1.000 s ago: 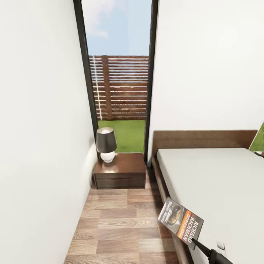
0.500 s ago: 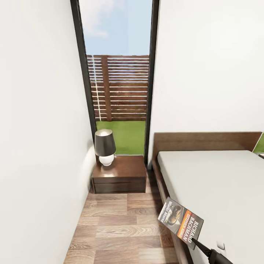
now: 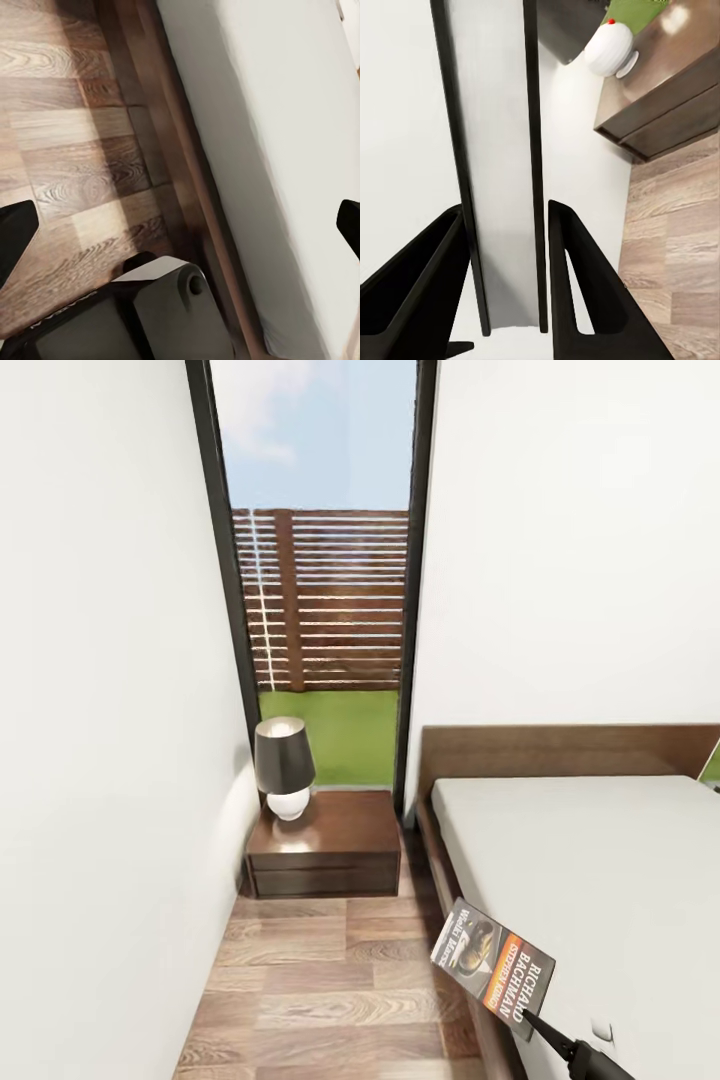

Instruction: In the bedroom, move the book from the bed onto either nightstand, and place the two sandals side by side next to the bed.

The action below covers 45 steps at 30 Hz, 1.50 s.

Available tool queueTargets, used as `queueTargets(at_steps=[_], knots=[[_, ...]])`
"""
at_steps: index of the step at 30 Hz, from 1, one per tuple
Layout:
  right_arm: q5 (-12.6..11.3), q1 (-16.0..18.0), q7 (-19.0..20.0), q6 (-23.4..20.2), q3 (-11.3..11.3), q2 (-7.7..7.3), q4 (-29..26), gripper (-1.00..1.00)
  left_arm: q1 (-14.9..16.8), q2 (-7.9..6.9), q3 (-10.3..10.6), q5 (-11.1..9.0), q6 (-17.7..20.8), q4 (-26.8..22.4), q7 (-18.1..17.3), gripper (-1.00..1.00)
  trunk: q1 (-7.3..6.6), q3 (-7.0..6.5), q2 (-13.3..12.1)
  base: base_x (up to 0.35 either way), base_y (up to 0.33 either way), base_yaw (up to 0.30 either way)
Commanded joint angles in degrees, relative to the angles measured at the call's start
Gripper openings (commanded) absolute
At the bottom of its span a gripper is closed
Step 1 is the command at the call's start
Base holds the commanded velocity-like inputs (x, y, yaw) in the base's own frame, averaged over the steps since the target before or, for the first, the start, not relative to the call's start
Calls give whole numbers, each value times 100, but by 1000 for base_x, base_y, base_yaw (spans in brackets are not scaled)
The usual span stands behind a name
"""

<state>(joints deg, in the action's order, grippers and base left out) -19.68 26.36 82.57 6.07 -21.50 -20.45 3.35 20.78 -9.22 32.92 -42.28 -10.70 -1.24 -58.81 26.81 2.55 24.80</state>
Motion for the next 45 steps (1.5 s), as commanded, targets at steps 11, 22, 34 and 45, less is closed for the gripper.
queueTargets(at_steps=[11, 22, 34, 45], knots=[[-27, 16, 13, 61, 6, -3, 25, -100, 5, -1, 48, -34, -37, 1, -8, 100, 7, 13, 12, 332, 0, 0], [-27, 13, 13, 61, 6, -3, 25, -100, 5, -1, 48, -34, -37, 1, -8, 100, 7, 13, 12, 333, 0, 0], [210, 15, 32, 53, 15, -3, -25, -100, 4, -1, 48, -34, -37, 1, -8, 100, 7, 13, 12, 332, 0, 0], [964, 15, 83, 61, 14, -3, -70, -100, 5, -1, 48, -34, -37, 1, -8, 100, 7, 13, 12, 317, 0, 0]])
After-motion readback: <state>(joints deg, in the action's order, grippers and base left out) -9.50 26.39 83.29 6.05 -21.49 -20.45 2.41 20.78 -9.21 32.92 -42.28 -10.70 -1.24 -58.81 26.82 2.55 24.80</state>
